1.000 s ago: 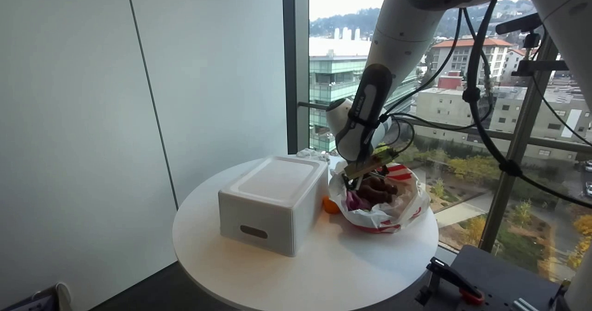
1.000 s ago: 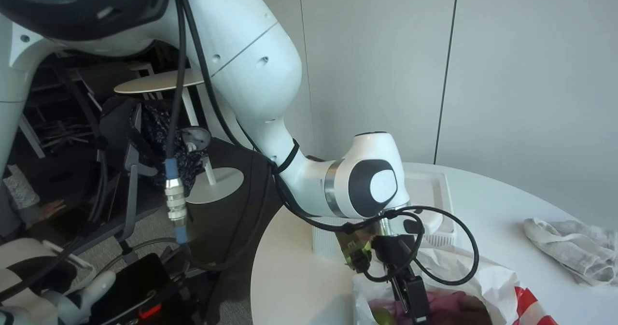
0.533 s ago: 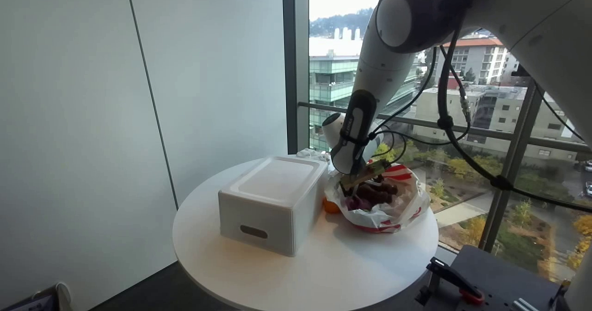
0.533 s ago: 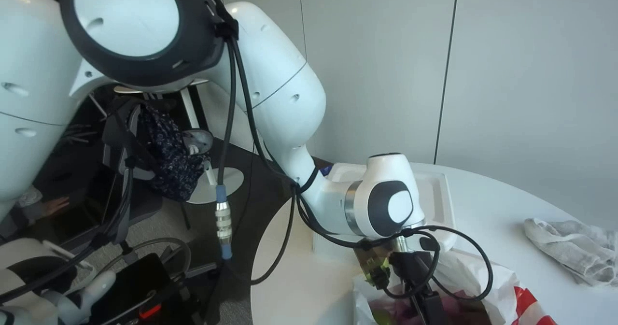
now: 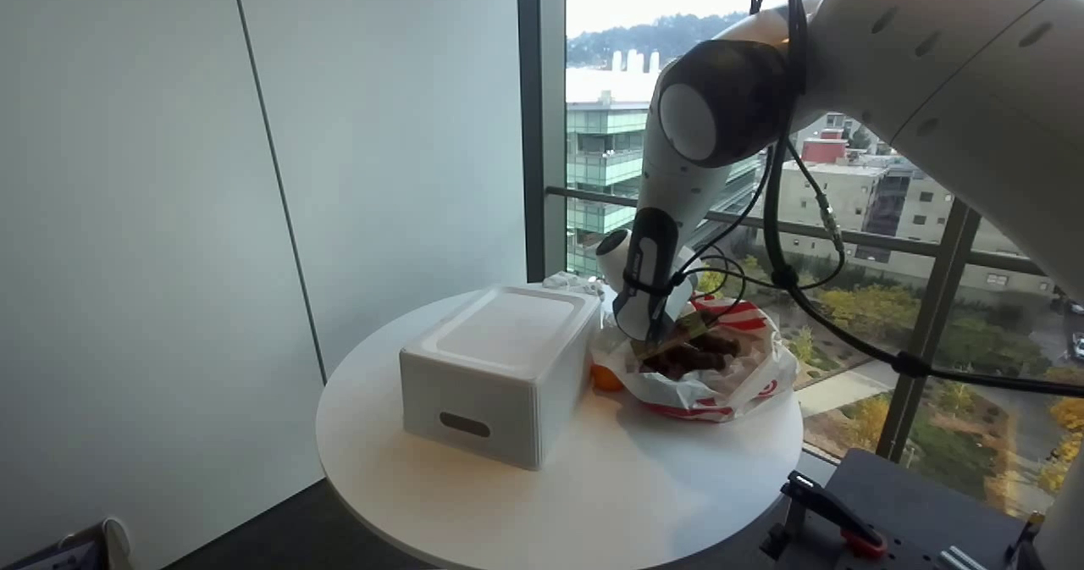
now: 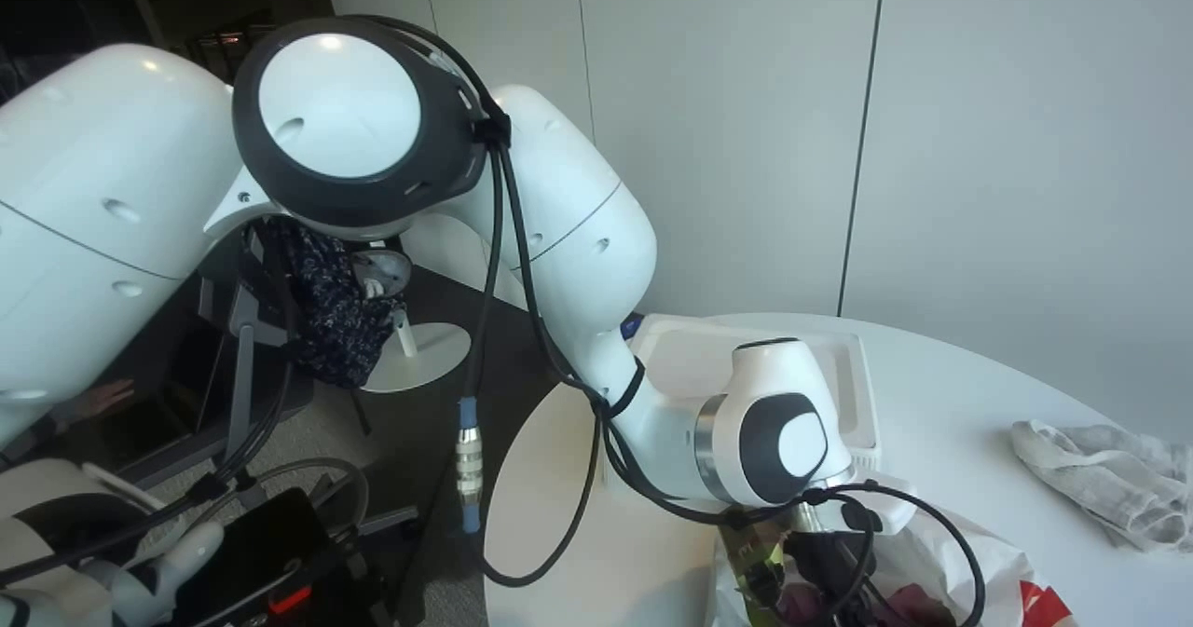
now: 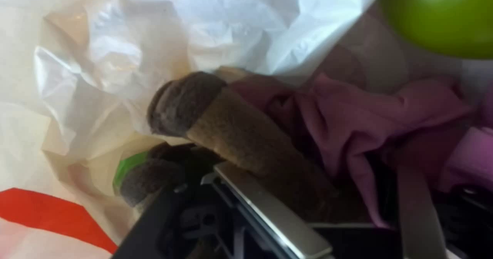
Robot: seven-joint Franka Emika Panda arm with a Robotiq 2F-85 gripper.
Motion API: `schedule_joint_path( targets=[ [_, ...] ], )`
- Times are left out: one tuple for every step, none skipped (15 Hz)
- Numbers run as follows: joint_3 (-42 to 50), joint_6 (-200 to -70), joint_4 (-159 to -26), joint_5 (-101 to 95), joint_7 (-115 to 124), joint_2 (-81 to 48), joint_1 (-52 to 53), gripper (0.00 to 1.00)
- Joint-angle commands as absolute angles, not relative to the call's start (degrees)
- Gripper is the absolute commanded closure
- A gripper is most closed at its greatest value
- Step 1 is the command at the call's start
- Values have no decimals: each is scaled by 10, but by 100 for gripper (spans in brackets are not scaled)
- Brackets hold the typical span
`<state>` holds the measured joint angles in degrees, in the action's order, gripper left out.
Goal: Empty the objects from the plastic and put it on the basket
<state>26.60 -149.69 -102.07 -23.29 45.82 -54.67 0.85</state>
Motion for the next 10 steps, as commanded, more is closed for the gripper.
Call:
schedule_joint_path(
  targets=[
    [287,-1507,-1025,-215,467,-547,37,57],
    [287,-1505,-1031,-211,469,-541,42,64],
    [285,-1504,-1035,-206,465,-538,44,73],
    [285,-1501,-1037,-200,466,-535,47,80],
    [282,-1498,-1039,-192,464,-533,47,86],
    [279,-1493,-1041,-184,462,-529,46,92],
    [284,-1486,-1041,-178,470,-529,51,93],
    [290,-1484,-1042,-176,476,-528,58,94],
    [298,-1477,-1045,-177,483,-523,67,91],
    [301,-1460,-1047,-177,484,-516,73,93]
  ],
)
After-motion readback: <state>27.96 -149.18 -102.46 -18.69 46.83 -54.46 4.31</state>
